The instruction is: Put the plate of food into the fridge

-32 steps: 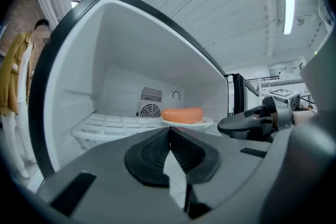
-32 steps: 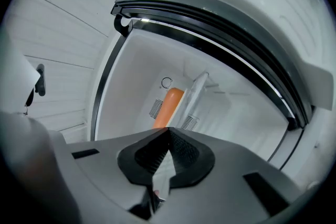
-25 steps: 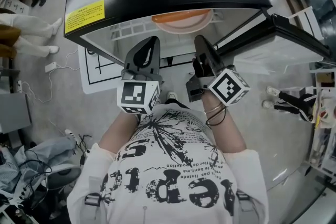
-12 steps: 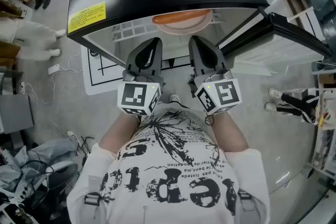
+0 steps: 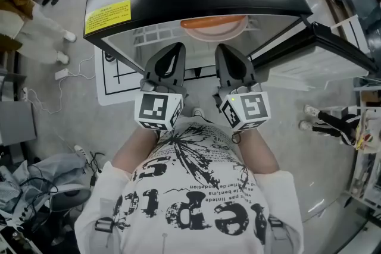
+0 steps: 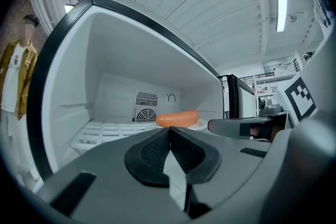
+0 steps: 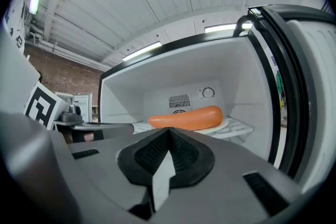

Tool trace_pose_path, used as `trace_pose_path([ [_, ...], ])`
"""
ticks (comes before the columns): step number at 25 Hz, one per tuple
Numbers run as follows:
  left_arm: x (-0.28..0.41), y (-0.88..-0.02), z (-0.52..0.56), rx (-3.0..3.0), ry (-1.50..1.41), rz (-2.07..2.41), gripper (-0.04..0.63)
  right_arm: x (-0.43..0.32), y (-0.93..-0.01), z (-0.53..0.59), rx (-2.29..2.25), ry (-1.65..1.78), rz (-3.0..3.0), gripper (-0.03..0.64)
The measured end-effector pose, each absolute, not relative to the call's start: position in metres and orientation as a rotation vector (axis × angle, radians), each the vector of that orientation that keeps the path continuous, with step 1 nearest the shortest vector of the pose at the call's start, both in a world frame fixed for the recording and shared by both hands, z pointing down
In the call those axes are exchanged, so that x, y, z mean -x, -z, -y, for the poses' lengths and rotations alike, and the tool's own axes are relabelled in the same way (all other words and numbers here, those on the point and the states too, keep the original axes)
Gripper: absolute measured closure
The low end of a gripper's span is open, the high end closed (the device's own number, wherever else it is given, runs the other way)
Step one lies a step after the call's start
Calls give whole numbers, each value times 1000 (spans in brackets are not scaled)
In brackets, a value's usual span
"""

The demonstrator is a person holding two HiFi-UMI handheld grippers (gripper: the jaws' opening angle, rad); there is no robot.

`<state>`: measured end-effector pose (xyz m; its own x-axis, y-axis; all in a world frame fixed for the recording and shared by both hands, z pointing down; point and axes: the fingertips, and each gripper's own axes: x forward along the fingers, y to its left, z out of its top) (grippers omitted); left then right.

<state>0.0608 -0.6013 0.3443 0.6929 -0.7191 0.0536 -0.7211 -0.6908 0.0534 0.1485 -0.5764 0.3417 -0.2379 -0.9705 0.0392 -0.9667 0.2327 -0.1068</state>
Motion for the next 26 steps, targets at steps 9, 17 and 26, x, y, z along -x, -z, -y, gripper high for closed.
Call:
trace_pose_path([
  [9, -57, -341, 601, -2830, -38, 1197, 588, -139, -343, 577, 1904, 200, -2463, 617],
  [17, -58, -339, 597, -2851, -39, 1216, 588, -139, -341, 575, 1887, 187, -2453, 617],
  [26, -62, -340, 592, -2872, -45, 1180, 588, -136, -340, 572, 1874, 196, -2442, 617],
])
